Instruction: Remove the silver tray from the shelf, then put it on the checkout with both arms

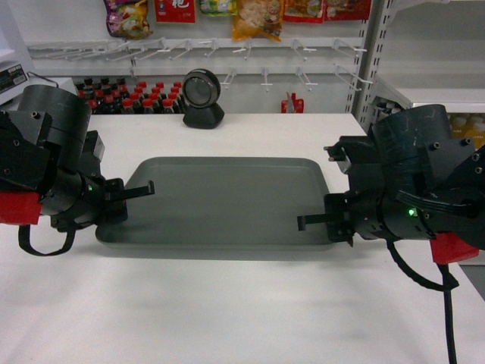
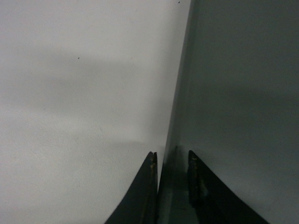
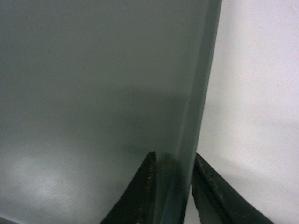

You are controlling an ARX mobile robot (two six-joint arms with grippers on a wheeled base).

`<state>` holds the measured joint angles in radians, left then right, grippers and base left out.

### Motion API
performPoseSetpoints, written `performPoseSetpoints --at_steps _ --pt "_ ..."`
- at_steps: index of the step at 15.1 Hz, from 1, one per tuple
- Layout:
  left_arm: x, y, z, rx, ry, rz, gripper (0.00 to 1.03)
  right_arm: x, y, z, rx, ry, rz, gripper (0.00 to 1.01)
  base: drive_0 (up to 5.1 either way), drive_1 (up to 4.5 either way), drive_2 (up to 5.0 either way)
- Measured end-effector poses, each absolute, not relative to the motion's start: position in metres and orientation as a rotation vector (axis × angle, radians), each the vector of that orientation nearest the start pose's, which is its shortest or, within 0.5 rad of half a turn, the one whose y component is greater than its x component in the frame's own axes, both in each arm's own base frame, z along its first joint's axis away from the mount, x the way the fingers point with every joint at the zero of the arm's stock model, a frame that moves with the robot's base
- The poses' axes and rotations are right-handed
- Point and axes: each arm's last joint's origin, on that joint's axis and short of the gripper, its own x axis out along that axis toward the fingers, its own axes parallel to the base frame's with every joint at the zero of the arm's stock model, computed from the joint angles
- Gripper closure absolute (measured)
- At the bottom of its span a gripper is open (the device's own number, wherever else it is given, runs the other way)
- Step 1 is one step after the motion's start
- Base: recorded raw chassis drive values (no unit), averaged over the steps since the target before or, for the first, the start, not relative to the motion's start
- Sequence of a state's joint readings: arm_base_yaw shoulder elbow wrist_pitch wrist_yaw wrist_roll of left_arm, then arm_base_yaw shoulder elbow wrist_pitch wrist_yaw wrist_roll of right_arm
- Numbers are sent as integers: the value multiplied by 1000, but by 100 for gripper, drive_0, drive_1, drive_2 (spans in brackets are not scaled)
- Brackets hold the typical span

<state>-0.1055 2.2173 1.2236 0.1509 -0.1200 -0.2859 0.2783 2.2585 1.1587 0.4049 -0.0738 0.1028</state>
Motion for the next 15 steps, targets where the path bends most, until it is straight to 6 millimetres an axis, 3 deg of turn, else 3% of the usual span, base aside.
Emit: performPoseSetpoints --at_steps 2,3,4,5,7,8,9,10,11,15 --pt "420 -44 77 -211 786 116 54 408 124 55 20 689 334 54 6 420 -407" --pt "413 -47 87 -233 729 100 43 408 125 56 7 616 316 47 6 420 -407" --pt "408 -50 98 -210 607 90 38 405 123 54 -22 413 217 55 6 420 -407" --pt "398 -50 120 -160 323 16 51 379 110 51 -42 295 88 68 6 420 -407" --pt "358 -38 133 -70 99 -5 71 340 78 65 -30 206 6 88 6 420 -407" --pt "329 -27 141 -41 15 12 87 319 57 92 -18 139 -31 100 6 420 -407" --pt "272 -18 148 -17 10 -2 102 259 38 100 -25 204 13 100 6 420 -407" --pt "242 -11 151 -16 36 4 102 233 23 122 -8 125 -11 100 6 420 -407" --pt "229 -3 158 -17 32 -8 102 220 20 127 -4 102 -1 100 6 420 -407" --pt "201 0 161 -17 19 5 102 196 13 144 6 14 0 100 6 420 -407"
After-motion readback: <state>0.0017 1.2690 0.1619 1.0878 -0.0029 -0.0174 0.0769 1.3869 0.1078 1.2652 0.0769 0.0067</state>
